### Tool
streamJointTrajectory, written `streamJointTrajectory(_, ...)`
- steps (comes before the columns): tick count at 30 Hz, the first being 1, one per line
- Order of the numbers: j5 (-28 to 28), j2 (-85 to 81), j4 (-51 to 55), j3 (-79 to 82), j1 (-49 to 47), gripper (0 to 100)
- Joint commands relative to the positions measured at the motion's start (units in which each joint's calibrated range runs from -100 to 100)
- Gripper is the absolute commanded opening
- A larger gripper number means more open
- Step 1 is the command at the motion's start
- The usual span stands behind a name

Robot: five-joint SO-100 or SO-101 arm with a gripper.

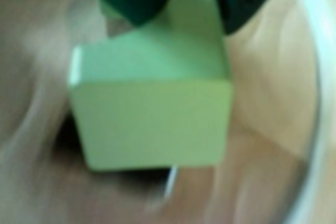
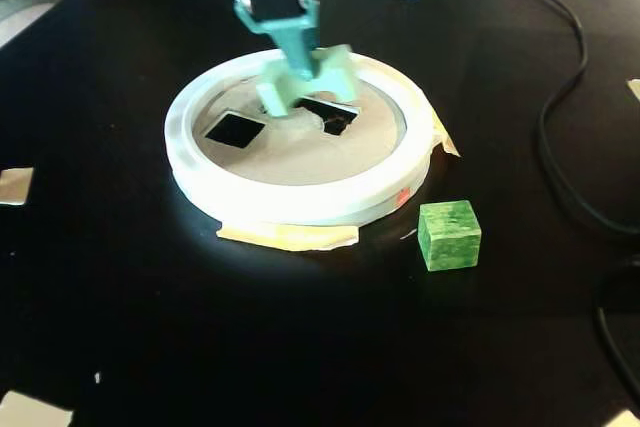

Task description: Pick up the U shape block and drop it in corresponding U shaped hole

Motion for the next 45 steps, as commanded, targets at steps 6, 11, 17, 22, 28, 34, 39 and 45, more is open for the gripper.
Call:
streamJointTrajectory(6,-2.1,-3.1,1.8,-0.6,-2.3,10)
streamJointTrajectory(11,-2.1,0.0,1.3,-1.6,0.4,10)
streamJointTrajectory(17,-2.1,0.8,-3.7,-1.5,3.2,10)
streamJointTrajectory(22,-2.1,1.2,-8.3,-1.5,3.5,10)
streamJointTrajectory(28,-3.5,1.2,-7.4,-0.6,4.9,10)
streamJointTrajectory(34,-4.3,2.3,-7.3,-0.5,3.4,10)
streamJointTrajectory(39,-4.3,2.4,-7.1,-0.5,3.4,10)
streamJointTrajectory(45,-6.5,2.5,-7.0,0.1,0.4,10)
